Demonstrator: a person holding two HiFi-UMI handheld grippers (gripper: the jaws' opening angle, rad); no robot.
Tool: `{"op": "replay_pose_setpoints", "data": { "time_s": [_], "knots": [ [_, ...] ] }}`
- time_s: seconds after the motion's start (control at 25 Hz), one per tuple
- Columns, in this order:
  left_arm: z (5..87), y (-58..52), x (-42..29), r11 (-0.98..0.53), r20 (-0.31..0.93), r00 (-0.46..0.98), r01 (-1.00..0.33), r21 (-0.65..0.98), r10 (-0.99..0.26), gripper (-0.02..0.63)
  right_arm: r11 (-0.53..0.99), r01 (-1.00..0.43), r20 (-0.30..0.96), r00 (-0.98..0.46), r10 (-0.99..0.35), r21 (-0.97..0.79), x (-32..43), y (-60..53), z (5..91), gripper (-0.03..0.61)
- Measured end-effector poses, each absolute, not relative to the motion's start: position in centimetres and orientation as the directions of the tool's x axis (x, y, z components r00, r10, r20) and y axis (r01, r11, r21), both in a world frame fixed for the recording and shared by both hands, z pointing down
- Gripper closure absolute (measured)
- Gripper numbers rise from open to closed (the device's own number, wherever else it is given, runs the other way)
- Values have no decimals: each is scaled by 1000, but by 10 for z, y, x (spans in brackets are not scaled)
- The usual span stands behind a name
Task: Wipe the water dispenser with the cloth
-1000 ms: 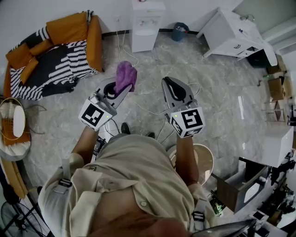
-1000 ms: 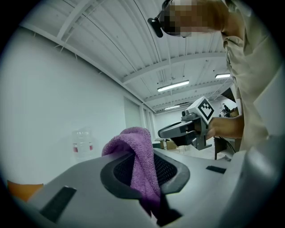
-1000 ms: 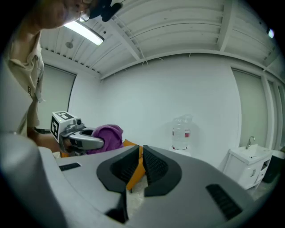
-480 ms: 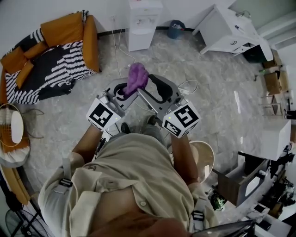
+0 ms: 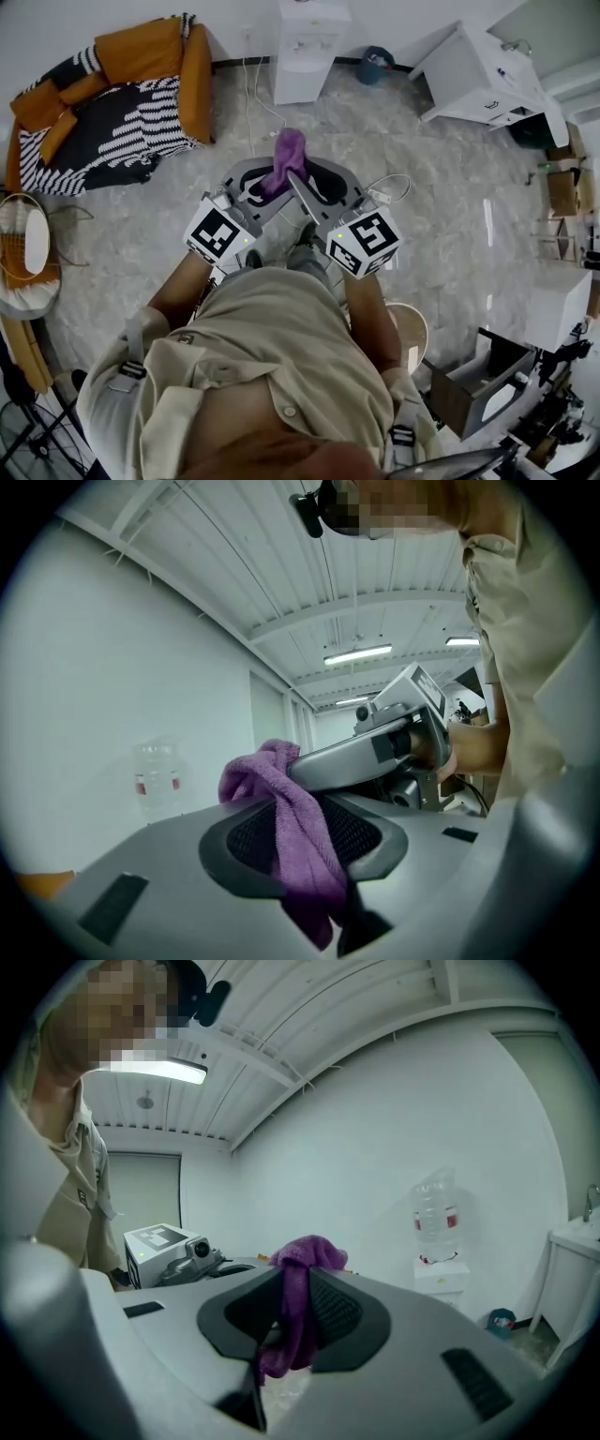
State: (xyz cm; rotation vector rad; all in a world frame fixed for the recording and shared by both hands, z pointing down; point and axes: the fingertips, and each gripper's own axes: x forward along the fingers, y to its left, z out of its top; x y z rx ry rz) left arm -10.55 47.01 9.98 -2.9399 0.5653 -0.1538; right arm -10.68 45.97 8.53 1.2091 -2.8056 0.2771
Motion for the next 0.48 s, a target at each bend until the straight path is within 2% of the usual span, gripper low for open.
{"op": "replay_pose_setpoints", "data": {
  "time_s": [0.08,0.32,0.48],
  "knots": [
    [97,456,-99,-914,66,916,-385,-126,-395,460,679,-726,143,-687,-712,-110,-95,445,85,499],
    [89,411,-84,-857,58,855,-513,-59,-516,459,619,-785,166,-616,-770,-40,-25,394,85,506],
    [88,372,-87,-794,65,791,-605,-53,-608,533,540,-842,175,-535,-826,-24,38,352,89,506]
  ]
}}
